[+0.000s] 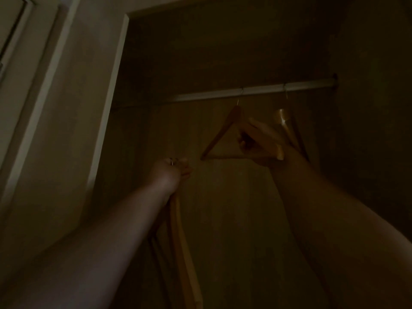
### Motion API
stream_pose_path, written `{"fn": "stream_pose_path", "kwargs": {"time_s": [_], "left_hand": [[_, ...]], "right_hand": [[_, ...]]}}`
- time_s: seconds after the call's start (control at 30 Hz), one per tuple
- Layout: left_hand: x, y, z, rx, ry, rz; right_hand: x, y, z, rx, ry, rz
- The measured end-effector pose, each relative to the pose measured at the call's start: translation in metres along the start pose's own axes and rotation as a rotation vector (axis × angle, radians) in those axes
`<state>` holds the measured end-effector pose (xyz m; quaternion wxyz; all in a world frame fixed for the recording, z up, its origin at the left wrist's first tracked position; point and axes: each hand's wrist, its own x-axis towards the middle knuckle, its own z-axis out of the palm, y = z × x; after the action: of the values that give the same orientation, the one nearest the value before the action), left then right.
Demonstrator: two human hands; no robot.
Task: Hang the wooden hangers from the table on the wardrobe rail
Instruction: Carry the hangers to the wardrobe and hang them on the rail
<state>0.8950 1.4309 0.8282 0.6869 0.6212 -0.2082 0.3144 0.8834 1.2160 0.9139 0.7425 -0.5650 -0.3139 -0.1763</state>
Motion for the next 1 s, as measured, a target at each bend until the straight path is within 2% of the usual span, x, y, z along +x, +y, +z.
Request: {"fn": "stream_pose_path", "kwargs": {"time_s": [0.07, 0.23, 0.33, 0.43, 0.5, 0.6, 0.7, 1.0], "left_hand": [[-0.001, -0.001, -0.001, 0.027, -0.015, 0.006], [-0.003, 0.000, -0.003, 0.044, -0.027, -0.029], [-0.005, -0.003, -0.004, 0.047, -0.023, -0.043], [-0.011, -0.001, -0.005, 0.073, -0.028, -0.045], [-0.015, -0.001, -0.004, 0.085, -0.033, -0.040], [-0.021, 0.001, -0.003, 0.062, -0.046, -0.039], [-0.029, 0.003, -0.002, 0.062, -0.053, -0.046], [-0.038, 0.009, -0.021, 0.128, 0.010, -0.037]], "right_hand": [[-0.011, 0.003, 0.003, 0.029, 0.046, -0.064], [-0.056, 0.019, -0.001, 0.300, 0.122, -0.133], [-0.077, 0.038, -0.010, 0.132, 0.356, -0.104], [-0.116, 0.073, -0.007, 0.049, 0.426, -0.007], [-0.152, 0.099, 0.005, -0.062, 0.330, 0.109], [-0.205, 0.122, 0.039, -0.199, 0.046, 0.283], [-0.231, 0.124, 0.070, -0.259, -0.154, 0.331], [-0.227, 0.114, 0.096, -0.214, -0.108, 0.416]]}}
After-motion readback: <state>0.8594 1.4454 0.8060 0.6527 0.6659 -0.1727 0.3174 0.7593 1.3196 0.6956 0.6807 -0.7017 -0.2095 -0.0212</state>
